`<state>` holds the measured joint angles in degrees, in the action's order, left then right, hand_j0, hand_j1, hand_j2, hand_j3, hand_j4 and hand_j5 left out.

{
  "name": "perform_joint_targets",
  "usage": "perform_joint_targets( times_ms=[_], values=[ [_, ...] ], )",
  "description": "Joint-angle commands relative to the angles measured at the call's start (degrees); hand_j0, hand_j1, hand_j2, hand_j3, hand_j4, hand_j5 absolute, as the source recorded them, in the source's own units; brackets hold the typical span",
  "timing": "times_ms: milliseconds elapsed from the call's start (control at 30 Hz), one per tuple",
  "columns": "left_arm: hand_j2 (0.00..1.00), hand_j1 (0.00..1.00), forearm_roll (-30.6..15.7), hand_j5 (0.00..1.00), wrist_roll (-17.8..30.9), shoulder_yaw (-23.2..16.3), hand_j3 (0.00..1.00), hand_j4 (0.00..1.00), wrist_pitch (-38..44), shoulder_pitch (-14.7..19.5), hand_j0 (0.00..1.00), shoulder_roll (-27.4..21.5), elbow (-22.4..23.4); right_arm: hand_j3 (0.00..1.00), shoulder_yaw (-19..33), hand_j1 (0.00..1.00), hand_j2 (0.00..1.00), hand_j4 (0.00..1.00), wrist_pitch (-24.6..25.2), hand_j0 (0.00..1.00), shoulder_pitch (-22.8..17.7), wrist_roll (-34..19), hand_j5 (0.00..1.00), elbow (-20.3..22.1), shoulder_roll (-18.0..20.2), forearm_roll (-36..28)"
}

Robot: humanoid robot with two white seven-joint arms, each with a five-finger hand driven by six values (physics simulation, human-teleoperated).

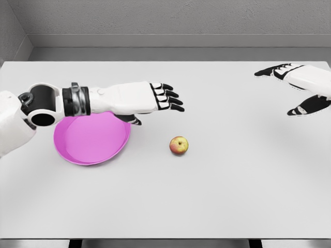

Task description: Put the apple on the plate with both arms

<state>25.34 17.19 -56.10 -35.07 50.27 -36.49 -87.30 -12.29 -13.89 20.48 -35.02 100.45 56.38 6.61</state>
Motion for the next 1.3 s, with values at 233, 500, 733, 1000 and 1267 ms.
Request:
perform_joint_targets(
  times_ms=[233, 500, 733, 1000, 1267],
  values=[
    [1.0, 1.0, 3.3, 1.0, 6.2, -8.0, 1.0, 1.0, 0.1, 2.4, 1.0, 6.2, 0.5, 1.0, -0.6, 1.0, 1.0, 1.0, 0.0, 1.0, -0.7, 0.0, 1.0, 0.0, -1.1, -0.2],
    [1.0, 1.0, 5.3, 1.0, 13.1, -8.4, 1.0, 1.0, 0.1, 2.8, 1.0, 6.8, 0.6, 1.0, -0.9, 1.0, 1.0, 1.0, 0.0, 1.0, -0.8, 0.0, 1.0, 0.0, -1.1, -0.2],
    [1.0, 1.0, 4.7, 1.0, 15.1, -6.8, 1.0, 1.0, 0.1, 2.8, 1.0, 9.7, 2.1, 1.0, -0.9, 1.0, 1.0, 1.0, 0.0, 1.0, -1.1, 0.0, 1.0, 0.0, -1.1, -0.2],
    [1.0, 1.0, 4.6, 1.0, 15.2, -6.6, 1.0, 1.0, 0.1, 3.8, 1.0, 11.3, 2.1, 1.0, -1.0, 1.0, 1.0, 1.0, 0.0, 1.0, -1.1, 0.0, 1.0, 0.0, -1.4, -0.2],
    [1.0, 1.0, 7.8, 1.0, 16.5, -7.1, 1.0, 1.0, 0.1, 3.9, 1.0, 11.3, 2.0, 1.0, -1.0, 1.0, 1.0, 1.0, 0.0, 1.0, -1.1, 0.0, 1.0, 0.0, -1.6, -0.2]
  ],
)
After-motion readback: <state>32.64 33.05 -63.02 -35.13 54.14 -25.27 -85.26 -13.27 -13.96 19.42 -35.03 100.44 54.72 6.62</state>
